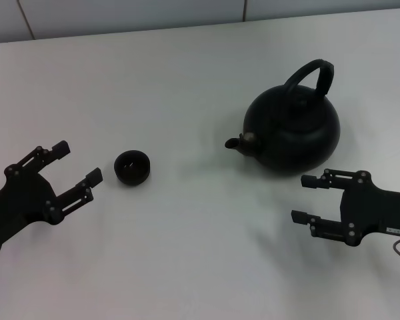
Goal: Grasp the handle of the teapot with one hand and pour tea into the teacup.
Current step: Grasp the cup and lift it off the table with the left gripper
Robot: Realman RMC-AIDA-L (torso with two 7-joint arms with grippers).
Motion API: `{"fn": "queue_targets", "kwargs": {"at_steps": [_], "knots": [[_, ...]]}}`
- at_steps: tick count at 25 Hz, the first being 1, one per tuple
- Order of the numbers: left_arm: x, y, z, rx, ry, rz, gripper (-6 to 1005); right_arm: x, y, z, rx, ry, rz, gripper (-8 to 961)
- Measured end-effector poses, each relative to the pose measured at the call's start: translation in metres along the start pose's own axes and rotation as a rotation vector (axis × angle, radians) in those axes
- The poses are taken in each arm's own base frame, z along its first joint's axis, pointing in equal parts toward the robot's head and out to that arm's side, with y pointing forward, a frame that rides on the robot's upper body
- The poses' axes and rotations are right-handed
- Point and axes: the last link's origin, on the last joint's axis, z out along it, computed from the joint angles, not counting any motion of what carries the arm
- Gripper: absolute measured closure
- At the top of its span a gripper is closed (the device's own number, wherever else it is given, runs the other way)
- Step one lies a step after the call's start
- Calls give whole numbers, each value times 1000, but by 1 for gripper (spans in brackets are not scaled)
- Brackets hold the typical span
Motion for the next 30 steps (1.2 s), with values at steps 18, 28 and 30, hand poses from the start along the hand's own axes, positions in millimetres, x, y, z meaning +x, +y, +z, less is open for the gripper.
{"fn": "queue_targets", "kwargs": {"at_steps": [18, 28, 30], "knots": [[-29, 5, 10, 7, -169, 87, 213, 0, 0, 3, -3, -7, 11, 328], [-27, 5, 31, 3, -174, 84, 215, -1, 0, 3, -2, -9, 11, 329], [-27, 4, 40, -3, -187, 84, 215, -1, 0, 3, -2, -10, 11, 329]]}}
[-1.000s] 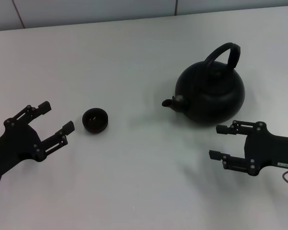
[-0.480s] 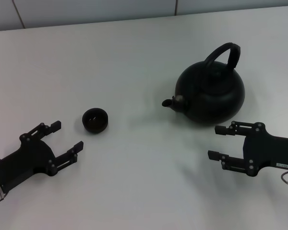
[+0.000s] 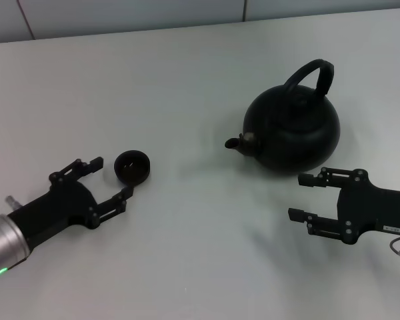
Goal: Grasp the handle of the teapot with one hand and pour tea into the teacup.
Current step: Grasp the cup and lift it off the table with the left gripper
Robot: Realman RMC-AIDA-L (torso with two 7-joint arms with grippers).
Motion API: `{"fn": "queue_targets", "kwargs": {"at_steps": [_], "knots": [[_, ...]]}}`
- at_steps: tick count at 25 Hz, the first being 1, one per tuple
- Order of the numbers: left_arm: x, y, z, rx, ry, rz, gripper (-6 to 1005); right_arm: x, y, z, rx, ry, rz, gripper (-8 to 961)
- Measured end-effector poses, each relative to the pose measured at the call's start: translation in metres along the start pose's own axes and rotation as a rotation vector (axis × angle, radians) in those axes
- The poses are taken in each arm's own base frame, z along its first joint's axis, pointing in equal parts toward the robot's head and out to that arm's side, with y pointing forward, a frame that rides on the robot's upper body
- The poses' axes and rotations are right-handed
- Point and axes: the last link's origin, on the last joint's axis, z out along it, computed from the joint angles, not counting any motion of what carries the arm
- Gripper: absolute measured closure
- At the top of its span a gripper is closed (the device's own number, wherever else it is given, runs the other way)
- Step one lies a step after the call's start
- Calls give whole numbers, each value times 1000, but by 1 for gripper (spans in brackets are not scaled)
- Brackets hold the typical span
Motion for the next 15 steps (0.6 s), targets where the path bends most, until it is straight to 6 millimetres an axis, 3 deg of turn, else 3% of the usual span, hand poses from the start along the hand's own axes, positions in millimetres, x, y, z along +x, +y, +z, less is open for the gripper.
{"fn": "queue_targets", "kwargs": {"at_steps": [15], "knots": [[11, -4, 30, -26, -45, 39, 218, -2, -1, 3, -5, -9, 1, 328]]}}
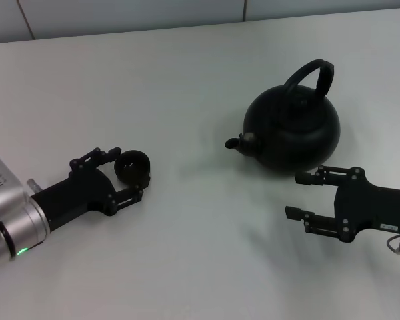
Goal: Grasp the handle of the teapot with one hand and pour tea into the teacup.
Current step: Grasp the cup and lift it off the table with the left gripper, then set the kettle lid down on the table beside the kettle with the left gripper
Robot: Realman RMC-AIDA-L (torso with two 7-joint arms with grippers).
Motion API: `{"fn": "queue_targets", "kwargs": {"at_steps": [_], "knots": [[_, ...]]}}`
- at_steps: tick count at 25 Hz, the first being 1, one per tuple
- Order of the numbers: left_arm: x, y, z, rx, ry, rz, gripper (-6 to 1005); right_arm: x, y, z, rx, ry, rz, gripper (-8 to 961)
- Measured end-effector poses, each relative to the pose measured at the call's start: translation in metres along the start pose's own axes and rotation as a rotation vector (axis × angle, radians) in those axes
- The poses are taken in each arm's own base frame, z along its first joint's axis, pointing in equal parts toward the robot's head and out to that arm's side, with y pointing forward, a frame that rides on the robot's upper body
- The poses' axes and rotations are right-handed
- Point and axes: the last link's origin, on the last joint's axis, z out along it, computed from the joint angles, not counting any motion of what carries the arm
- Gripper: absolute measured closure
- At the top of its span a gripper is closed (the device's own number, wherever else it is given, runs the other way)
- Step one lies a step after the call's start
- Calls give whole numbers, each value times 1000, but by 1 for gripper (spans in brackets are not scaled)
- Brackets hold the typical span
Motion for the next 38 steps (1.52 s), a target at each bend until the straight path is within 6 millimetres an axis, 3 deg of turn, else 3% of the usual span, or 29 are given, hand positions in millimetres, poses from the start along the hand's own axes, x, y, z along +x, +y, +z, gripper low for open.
{"fn": "queue_targets", "kwargs": {"at_steps": [15, 26, 38], "knots": [[1, -1, 5, 7, -8, -8, 221, 0, 0, 1, -2, -1, 1, 334], [8, 3, 7, -20, 29, -8, 311, -1, -1, 1, -1, -3, 0, 344], [26, 22, 39, -121, 34, 24, 293, 0, -1, 0, 11, -9, 11, 364]]}}
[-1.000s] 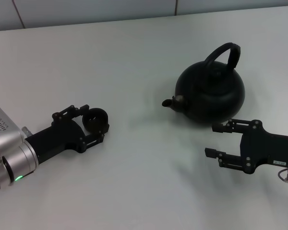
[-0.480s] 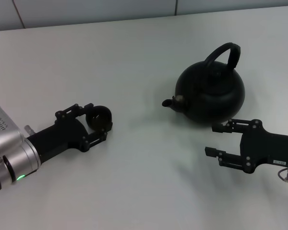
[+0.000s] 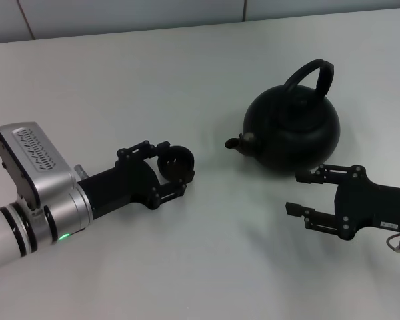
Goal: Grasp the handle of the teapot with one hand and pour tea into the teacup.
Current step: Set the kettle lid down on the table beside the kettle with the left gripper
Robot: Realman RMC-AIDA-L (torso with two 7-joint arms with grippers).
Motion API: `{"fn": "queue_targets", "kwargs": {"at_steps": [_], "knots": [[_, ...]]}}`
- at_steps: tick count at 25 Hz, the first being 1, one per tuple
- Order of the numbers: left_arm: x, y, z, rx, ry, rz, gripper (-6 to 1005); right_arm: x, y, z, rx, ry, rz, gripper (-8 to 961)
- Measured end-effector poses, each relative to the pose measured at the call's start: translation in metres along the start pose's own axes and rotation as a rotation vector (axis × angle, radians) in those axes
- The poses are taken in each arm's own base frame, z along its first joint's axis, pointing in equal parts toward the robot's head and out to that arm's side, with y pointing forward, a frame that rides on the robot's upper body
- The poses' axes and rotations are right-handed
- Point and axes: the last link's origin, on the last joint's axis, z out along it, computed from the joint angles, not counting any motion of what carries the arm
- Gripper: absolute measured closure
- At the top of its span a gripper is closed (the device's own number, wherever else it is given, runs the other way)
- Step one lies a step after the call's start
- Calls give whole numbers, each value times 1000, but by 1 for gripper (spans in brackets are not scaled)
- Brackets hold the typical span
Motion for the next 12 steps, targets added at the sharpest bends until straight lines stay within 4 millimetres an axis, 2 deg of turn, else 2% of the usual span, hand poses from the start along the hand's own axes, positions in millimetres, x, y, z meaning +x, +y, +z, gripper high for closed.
{"fn": "queue_targets", "kwargs": {"at_steps": [12], "knots": [[-1, 2, 2, -2, -5, 0, 263, 0, -1, -1, 15, -15, 16, 364]]}}
